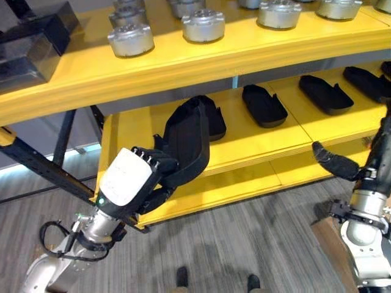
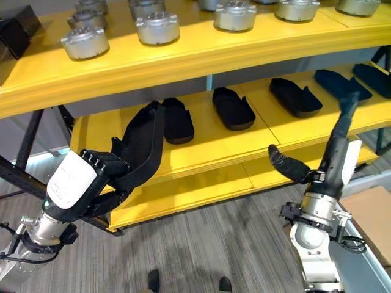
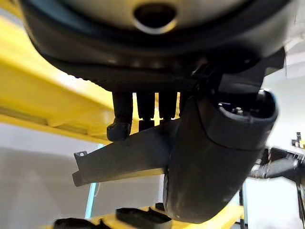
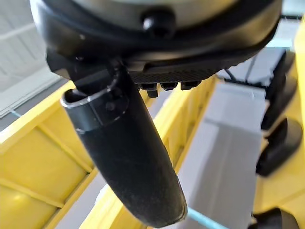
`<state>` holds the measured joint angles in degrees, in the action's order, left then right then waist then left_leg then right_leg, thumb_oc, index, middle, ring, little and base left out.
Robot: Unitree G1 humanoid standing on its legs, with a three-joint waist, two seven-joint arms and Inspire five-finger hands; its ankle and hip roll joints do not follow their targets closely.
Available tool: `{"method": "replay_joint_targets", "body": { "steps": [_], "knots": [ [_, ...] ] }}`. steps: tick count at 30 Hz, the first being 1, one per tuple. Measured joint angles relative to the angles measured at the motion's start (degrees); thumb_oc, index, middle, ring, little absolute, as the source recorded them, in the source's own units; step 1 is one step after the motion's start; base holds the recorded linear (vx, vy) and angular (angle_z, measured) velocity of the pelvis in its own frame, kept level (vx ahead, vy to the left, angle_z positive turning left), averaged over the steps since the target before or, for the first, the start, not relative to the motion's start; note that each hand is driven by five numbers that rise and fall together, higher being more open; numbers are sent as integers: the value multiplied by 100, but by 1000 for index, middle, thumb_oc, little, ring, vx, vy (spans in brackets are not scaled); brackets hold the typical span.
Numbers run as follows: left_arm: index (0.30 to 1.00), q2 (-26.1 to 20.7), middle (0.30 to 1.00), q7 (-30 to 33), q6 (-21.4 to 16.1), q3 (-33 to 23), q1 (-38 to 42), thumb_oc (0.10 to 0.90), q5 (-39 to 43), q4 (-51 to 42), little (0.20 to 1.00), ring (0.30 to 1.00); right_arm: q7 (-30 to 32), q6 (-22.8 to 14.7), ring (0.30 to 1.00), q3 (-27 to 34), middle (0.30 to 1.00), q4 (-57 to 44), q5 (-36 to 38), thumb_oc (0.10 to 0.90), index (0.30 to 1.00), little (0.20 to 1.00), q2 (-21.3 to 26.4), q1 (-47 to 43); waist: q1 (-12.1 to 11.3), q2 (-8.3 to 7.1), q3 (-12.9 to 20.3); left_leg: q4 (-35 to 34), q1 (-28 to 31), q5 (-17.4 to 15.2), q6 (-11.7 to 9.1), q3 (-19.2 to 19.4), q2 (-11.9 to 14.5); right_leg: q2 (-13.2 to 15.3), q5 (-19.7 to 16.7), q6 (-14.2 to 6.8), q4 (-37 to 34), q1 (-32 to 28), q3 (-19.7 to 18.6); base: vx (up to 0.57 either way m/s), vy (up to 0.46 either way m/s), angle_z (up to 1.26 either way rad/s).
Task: Move parts from the plastic box to the shelf.
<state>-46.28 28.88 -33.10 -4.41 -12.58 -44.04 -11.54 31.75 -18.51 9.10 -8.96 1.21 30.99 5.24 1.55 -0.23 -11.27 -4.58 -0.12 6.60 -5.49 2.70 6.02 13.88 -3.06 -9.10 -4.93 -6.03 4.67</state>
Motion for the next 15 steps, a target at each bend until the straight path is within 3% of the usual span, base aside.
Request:
{"method": "replay_joint_targets", "body": {
  "steps": [2, 4, 8, 10, 15],
  "knots": [
    [300, -24, 300, 33, 162, -206, -106, 400, -166, 98, 300, 300, -39, -14, 1000, -1, 1000, -6, -3, 900, 1000, 1000, -224, 170, -20, -275, -23, 0, 39, -62, 173, 8, -266, 234, -83, 1, 2, -41, 100, 75, 180, -2],
    [300, -70, 300, 47, 188, -453, -263, 400, -188, 247, 300, 300, -62, -13, 1000, -1, 1000, -20, -3, 900, 1000, 1000, -384, 170, -61, -358, -16, 3, 58, -60, 218, 25, -349, 291, -236, -17, 20, -54, 339, 60, 146, 1],
    [300, -434, 300, 43, 242, -758, -409, 400, -187, 606, 300, 300, -69, 11, 1000, 9, 1000, -202, -11, 900, 1000, 1000, -401, 133, -318, -351, -10, 4, 134, -112, 327, 55, -453, 382, -359, -95, 108, -112, 680, 58, 135, 6],
    [300, -612, 300, 29, 279, -749, -420, 400, -188, 602, 300, 300, -107, 73, 1000, 6, 1000, -212, -59, 900, 1000, 1000, -400, -29, -399, -333, -15, 5, 133, -112, 326, 10, -474, 362, -361, -105, 95, -150, 675, 62, 151, 14],
    [300, -911, 300, -8, 454, -582, -378, 400, -185, 677, 300, 300, -55, 127, 1000, 6, 1000, -211, -60, 900, 1000, 1000, -331, -163, -334, -334, -10, 4, 152, -113, 290, 178, -393, 299, -360, -107, 46, -95, 664, 40, 94, -16]
  ]
}}
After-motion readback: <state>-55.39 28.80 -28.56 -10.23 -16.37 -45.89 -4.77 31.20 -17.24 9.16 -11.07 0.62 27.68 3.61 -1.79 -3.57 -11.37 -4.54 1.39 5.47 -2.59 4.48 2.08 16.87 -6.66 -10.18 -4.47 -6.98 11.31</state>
